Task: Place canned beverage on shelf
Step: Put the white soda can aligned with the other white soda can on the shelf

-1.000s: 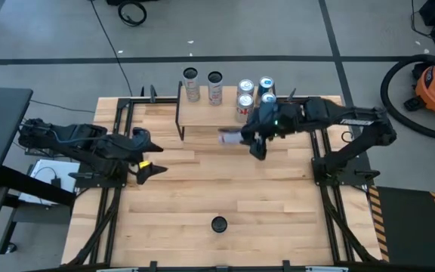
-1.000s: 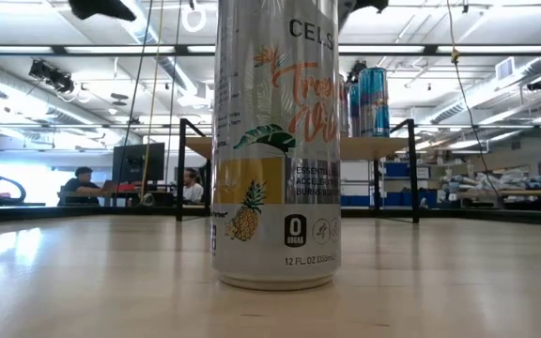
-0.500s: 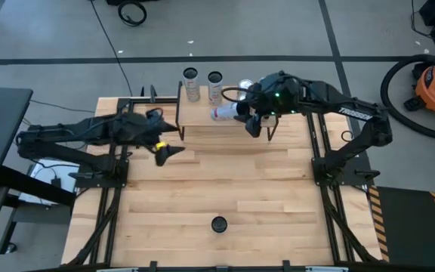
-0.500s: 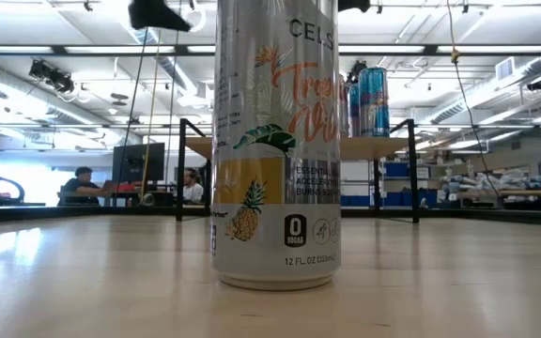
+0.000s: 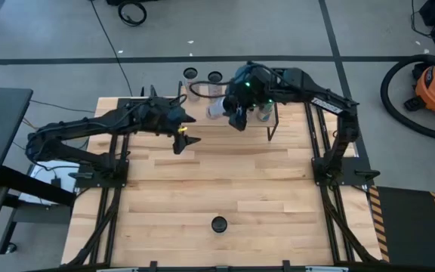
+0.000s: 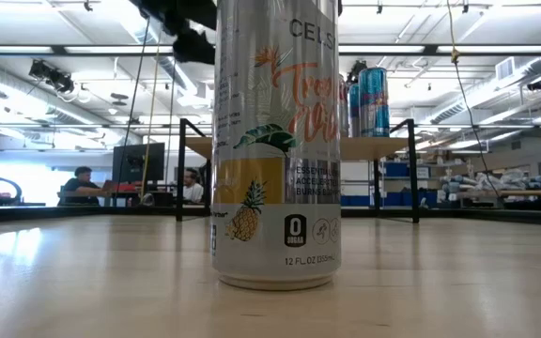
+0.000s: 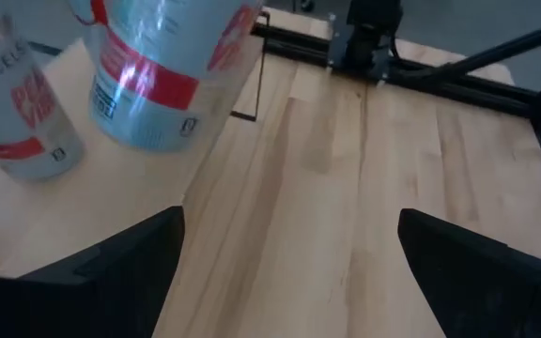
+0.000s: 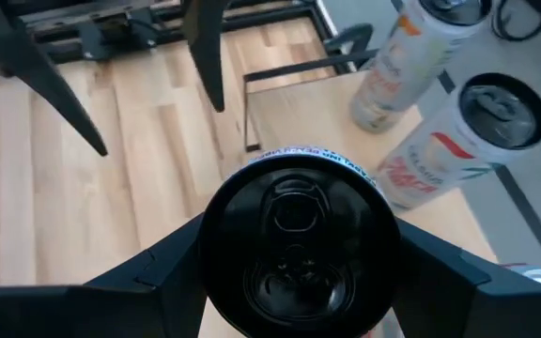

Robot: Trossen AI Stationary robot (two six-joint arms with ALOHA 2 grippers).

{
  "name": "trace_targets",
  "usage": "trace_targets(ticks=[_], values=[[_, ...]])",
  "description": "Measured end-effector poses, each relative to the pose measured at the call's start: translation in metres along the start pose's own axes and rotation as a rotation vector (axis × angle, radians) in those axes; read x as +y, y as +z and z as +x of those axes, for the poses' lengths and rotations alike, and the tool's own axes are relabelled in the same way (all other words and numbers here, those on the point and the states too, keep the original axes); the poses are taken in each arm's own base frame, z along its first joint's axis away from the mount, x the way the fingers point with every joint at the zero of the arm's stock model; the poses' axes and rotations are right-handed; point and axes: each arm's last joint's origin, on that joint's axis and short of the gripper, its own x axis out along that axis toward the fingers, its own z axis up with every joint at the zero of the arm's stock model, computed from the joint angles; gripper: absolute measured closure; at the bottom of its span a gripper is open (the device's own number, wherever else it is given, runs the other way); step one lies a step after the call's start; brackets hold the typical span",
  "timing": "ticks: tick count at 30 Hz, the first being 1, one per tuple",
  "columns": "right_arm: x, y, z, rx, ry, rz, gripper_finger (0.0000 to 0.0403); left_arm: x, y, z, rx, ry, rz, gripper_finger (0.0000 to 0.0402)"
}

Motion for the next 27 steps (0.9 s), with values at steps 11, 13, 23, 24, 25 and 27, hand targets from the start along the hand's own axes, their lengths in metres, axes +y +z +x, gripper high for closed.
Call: trace_targets(ticks=[11, 13, 23, 24, 25, 27], values=[[-0.017, 0.002, 0.018, 0.135, 0.068, -0.042, 0.0138, 0.027, 0.002, 0.030, -0.022, -0.014, 0.147, 0.0008], [-0.021, 0.002, 0.018, 0.137, 0.084, -0.049, 0.0138, 0.031, 0.001, 0.037, -0.017, -0.015, 0.167, 0.0008], [-0.039, 0.002, 0.024, 0.139, 0.076, -0.038, 0.0138, 0.044, 0.000, 0.072, -0.067, -0.022, 0.173, 0.0008], [-0.039, 0.001, 0.027, 0.152, 0.076, -0.036, 0.0138, 0.045, -0.001, 0.075, -0.065, -0.023, 0.173, 0.0008], [-0.040, 0.001, 0.031, 0.165, 0.076, -0.038, 0.0138, 0.046, -0.002, 0.078, -0.061, -0.023, 0.171, 0.0008], [-0.040, -0.001, 0.035, 0.182, 0.079, -0.040, 0.0138, 0.049, -0.004, 0.082, -0.049, -0.015, 0.165, 0.0008]])
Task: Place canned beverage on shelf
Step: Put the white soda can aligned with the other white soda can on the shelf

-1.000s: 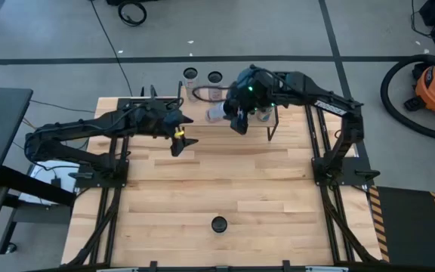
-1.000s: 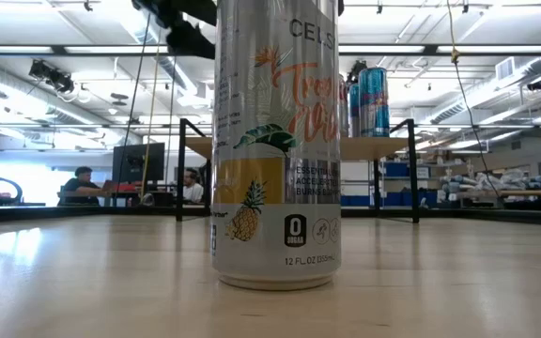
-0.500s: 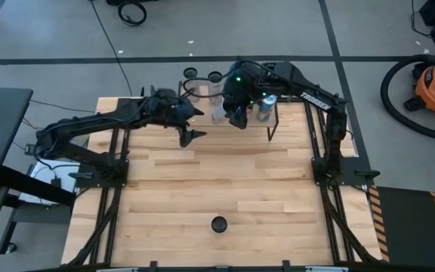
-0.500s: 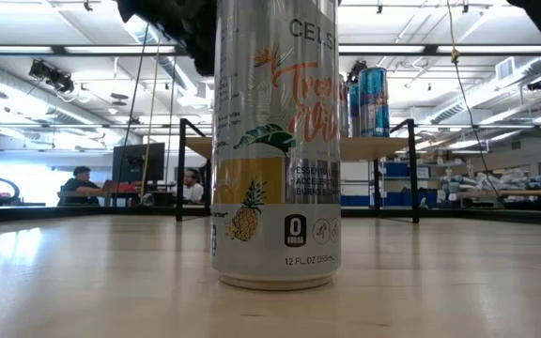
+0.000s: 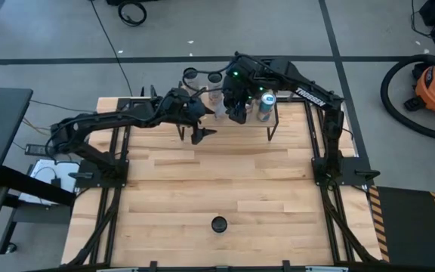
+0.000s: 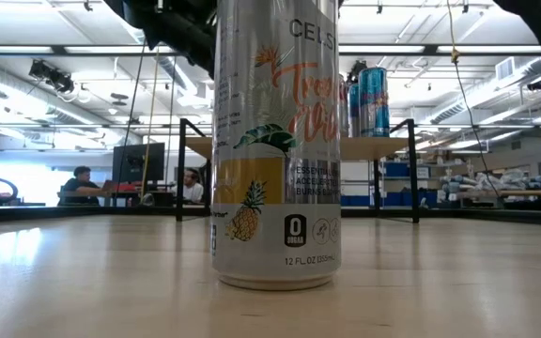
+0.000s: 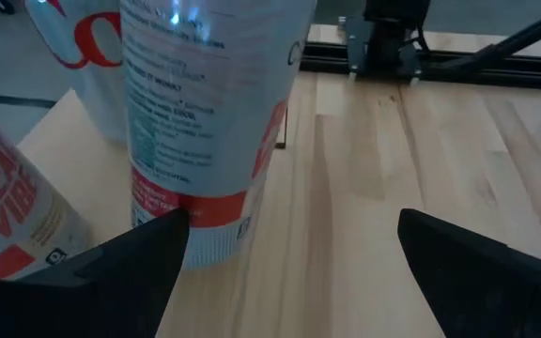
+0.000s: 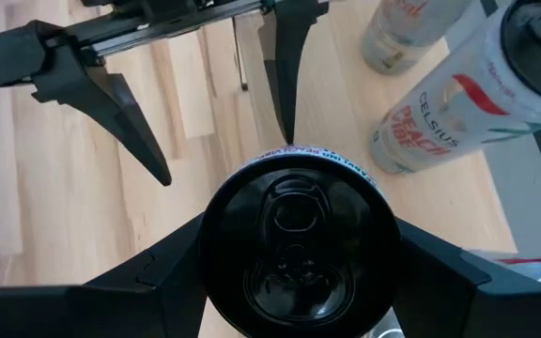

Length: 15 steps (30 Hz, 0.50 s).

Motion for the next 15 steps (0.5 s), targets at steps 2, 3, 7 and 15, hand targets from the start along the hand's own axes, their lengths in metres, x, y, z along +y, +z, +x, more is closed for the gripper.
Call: trace_targets(ticks=[2, 3, 7, 15], values=[[-0.001, 0.001, 0.005, 0.008, -0.002, -0.006, 0.0138, 0.002, -0.001, 0.002, 0.003, 0.005, -0.004, 0.0008], [-0.002, 0.001, 0.006, 0.010, -0.001, -0.005, 0.0138, 0.003, -0.002, 0.003, 0.006, 0.007, -0.007, 0.0008], [-0.001, 0.003, 0.012, 0.012, 0.001, -0.009, 0.0138, 0.004, -0.003, 0.004, 0.008, 0.011, -0.007, 0.0008], [-0.003, 0.007, 0.031, 0.031, -0.006, -0.012, 0.0138, 0.004, -0.003, 0.004, 0.010, 0.018, -0.031, 0.0008]])
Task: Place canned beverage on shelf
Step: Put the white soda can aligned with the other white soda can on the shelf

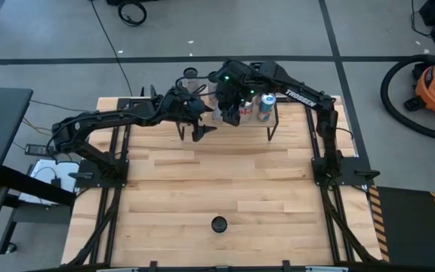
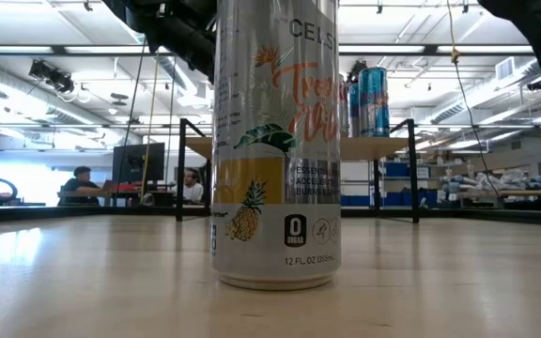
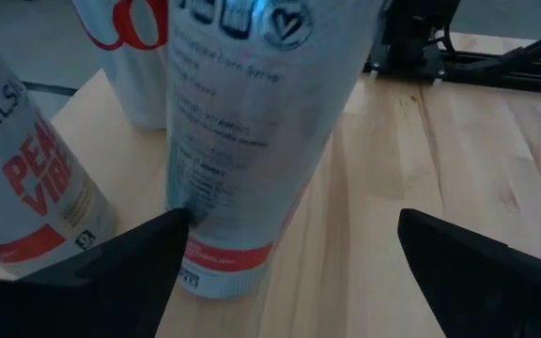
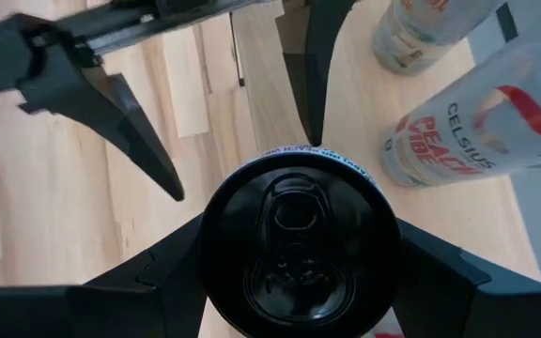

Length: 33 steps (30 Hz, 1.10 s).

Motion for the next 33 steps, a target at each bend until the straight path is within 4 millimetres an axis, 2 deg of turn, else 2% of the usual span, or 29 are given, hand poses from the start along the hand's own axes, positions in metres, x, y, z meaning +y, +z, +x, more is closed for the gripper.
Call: trace_targets(ticks=[16, 33], values=[[-0.003, 0.004, 0.006, -0.022, -0.026, -0.001, 0.0129, 0.006, -0.001, -0.001, 0.000, -0.003, -0.012, 0.0008], [-0.019, 0.009, 0.005, -0.093, -0.046, 0.025, 0.0122, 0.006, -0.001, 0.000, -0.004, -0.013, -0.018, 0.0008]])
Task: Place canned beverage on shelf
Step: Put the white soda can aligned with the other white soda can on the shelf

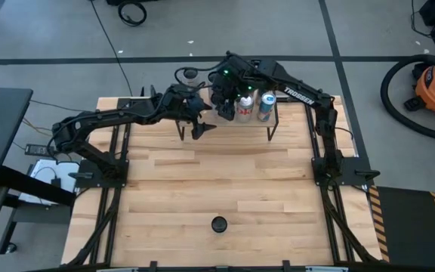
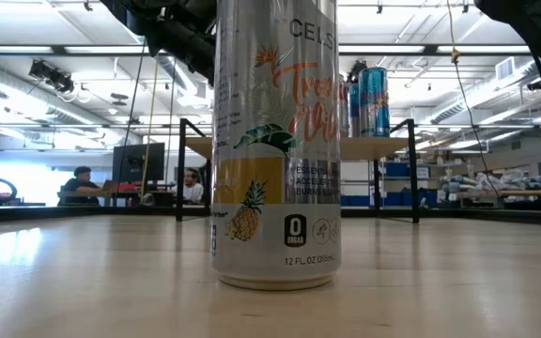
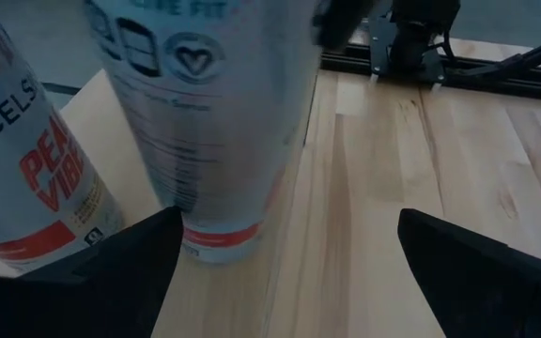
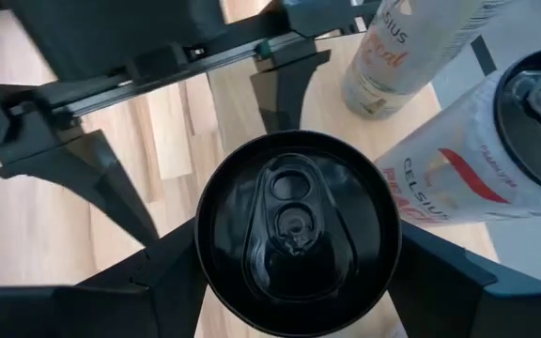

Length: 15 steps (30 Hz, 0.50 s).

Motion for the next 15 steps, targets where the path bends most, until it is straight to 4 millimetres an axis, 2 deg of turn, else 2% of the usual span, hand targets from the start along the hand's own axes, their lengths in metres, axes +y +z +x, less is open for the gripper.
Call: trace_targets(ticks=[10, 15], values=[[-0.0072, -0.0015, 0.0061, 0.003, -0.038, 0.039, 0.0121, 0.0002, -0.0027, -0.0003, 0.025, -0.016, -0.007, 0.0008], [-0.0070, -0.0024, 0.0065, 0.012, -0.049, 0.047, 0.0121, 0.0064, -0.0048, -0.0052, 0.060, 0.071, -0.015, 0.0008]])
